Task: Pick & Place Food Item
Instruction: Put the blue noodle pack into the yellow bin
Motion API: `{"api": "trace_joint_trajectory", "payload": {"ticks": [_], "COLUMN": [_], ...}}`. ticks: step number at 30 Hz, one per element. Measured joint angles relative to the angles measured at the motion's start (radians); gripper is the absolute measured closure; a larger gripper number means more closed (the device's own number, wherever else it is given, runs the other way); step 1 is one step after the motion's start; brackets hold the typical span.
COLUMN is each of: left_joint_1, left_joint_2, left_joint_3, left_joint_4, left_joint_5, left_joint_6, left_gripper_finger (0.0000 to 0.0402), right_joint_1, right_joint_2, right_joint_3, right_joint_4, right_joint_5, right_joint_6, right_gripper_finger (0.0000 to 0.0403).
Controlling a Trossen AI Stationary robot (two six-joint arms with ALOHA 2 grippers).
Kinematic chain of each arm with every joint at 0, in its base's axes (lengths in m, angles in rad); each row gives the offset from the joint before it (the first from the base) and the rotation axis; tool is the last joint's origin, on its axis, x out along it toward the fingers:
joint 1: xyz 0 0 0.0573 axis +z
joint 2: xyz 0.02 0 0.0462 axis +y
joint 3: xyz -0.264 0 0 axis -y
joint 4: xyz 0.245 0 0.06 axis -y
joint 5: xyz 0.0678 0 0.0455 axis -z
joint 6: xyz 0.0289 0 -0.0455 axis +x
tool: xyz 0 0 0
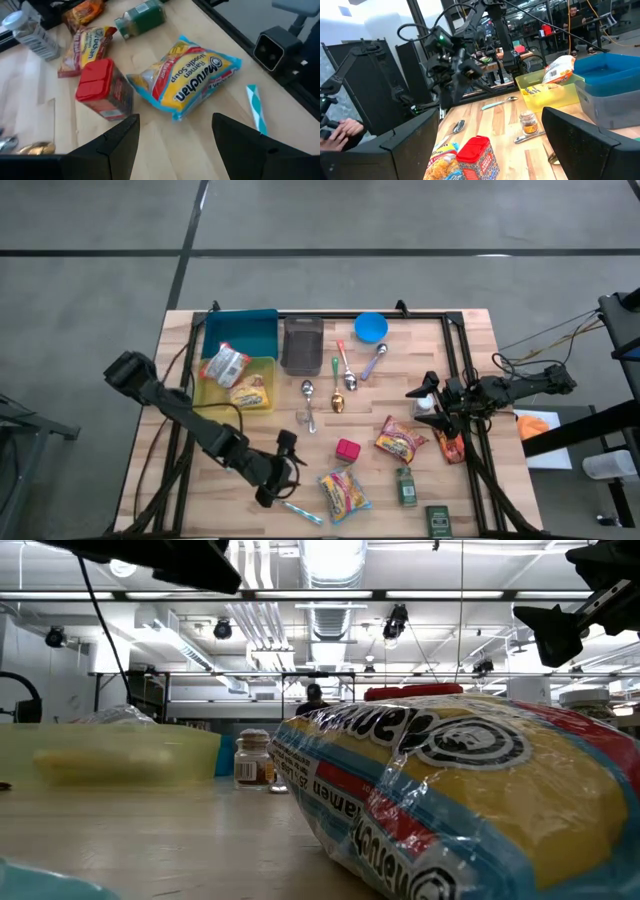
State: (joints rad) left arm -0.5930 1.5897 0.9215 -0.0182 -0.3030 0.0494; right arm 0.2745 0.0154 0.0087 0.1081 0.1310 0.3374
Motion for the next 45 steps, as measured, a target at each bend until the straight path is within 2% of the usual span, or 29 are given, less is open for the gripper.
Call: {"api": "trace_joint_trajectory", "payload": {"ticks": [6, 16, 21, 33, 45], "left_joint_1": [0.040, 0.105, 0.105, 0.104, 0.114], "left_joint_2": [0.078, 0.188, 0.201, 0.259, 0.364], "left_joint_3": [0.000, 0.000, 0.000, -0.073, -0.070], "left_joint_4": [0.048, 0.163, 0.196, 0.429, 0.589], "left_joint_5": [0.021, 0.159, 0.177, 0.205, 0.221], "left_joint_6": [0.004, 0.030, 0.030, 0.004, -0.030], "left_gripper_finger": [0.0152, 0.0152, 0.0152, 0.0152, 0.0152], "right_joint_1": [0.000, 0.000, 0.000, 0.000, 0.000], "right_joint_2": [0.000, 0.000, 0.000, 0.003, 0.014], "right_joint_3": [0.000, 0.000, 0.000, 0.000, 0.000], "right_joint_4": [0.000, 0.000, -0.001, -0.001, -0.028], "right_joint_5": [0.000, 0.000, 0.000, 0.000, 0.000], "right_joint_6": [0.000, 0.000, 0.000, 0.000, 0.000], "right_gripper_finger": [0.0052, 0.0052, 0.0052, 0.0052, 0.0052]}}
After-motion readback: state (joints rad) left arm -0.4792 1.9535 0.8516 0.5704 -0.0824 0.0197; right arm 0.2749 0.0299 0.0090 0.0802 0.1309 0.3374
